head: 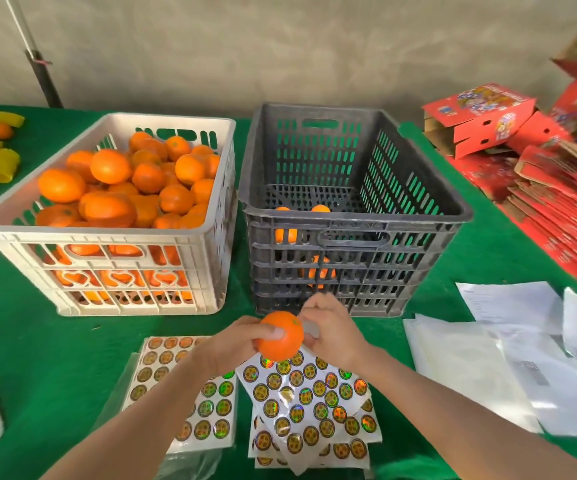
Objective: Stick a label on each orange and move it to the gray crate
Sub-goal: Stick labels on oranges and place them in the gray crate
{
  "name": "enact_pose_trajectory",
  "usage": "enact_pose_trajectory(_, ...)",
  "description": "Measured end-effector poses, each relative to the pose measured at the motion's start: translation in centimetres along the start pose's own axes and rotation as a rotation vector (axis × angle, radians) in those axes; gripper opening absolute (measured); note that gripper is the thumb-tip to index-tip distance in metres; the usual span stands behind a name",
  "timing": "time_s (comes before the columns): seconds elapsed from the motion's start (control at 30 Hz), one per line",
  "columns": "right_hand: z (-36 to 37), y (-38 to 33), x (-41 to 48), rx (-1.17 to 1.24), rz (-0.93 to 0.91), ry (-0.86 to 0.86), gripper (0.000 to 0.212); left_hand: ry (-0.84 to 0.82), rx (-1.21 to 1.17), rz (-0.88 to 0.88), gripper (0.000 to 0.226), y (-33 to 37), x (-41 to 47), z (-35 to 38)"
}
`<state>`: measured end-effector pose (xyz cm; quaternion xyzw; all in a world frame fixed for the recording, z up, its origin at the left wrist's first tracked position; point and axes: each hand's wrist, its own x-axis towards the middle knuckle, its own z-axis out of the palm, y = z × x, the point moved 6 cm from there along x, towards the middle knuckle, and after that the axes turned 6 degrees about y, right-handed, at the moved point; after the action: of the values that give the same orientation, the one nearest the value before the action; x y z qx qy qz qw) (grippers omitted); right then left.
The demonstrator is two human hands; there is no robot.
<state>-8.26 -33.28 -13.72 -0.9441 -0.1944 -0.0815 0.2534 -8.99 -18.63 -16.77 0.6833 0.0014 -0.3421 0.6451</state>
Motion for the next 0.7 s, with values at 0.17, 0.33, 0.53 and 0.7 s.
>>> enact_pose_trajectory(0.17, 0.3, -0.3, -0.3, 0.08, 0.042, -0.047, 0.003, -0.023, 0.017, 0.019, 0.072, 0.0, -0.1, -0.1)
enact_pose_trajectory(0.33, 0.2, 0.5, -0.8, 0.304, 0.255, -0.041, 0.021, 0.018, -0.007, -0.001, 0.081, -0.2, -0.1, -0.3)
enact_pose_trajectory(0.53, -1.8, 1.8, -1.7, 0.439, 0.5, 0.148, 0.026, 0.126, 0.063, 0.121, 0.088, 1.5, -1.8, -1.3)
enact_pose_trajectory(0.7, -6.4, -2.0, -0.8, 0.614, 0.376, 0.278, 0.027, 0.001, -0.412, 0.325, 0.098, 7.2, -4.5, -0.9)
